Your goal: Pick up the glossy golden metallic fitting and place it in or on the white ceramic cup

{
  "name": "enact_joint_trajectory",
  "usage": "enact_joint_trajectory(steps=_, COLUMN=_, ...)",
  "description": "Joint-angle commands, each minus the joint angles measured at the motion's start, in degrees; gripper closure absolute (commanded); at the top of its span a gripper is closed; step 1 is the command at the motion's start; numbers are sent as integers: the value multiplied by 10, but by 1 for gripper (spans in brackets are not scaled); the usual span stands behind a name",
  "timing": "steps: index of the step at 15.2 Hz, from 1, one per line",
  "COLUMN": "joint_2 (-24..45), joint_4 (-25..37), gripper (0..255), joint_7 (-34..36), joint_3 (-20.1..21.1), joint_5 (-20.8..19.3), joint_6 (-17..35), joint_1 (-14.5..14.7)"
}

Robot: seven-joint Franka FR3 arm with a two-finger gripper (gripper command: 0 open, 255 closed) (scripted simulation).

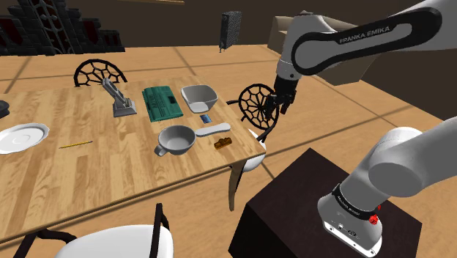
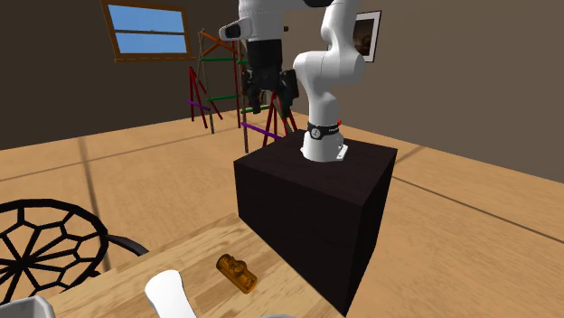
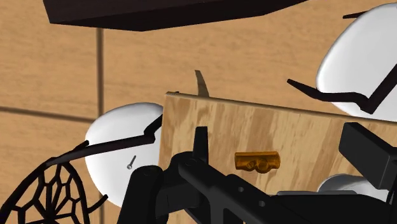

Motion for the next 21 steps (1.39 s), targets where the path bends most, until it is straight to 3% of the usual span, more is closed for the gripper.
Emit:
enact_joint_trajectory(steps=1, joint_2=45, joint_4=0, gripper=0, joint_7=5, joint_3=8, joint_5=1, joint_6=55, joint_1=5)
enact_joint_trajectory(steps=11, joint_2=275, joint_4=61, gripper=0, joint_7=40, joint_3=36, joint_5=-34, joint_6=266, joint_1=15)
enact_joint_trajectory(steps=21, joint_2=508, joint_4=208, gripper=0, joint_7=111, joint_3=16, joint_5=-122, joint_6=390, joint_1=51)
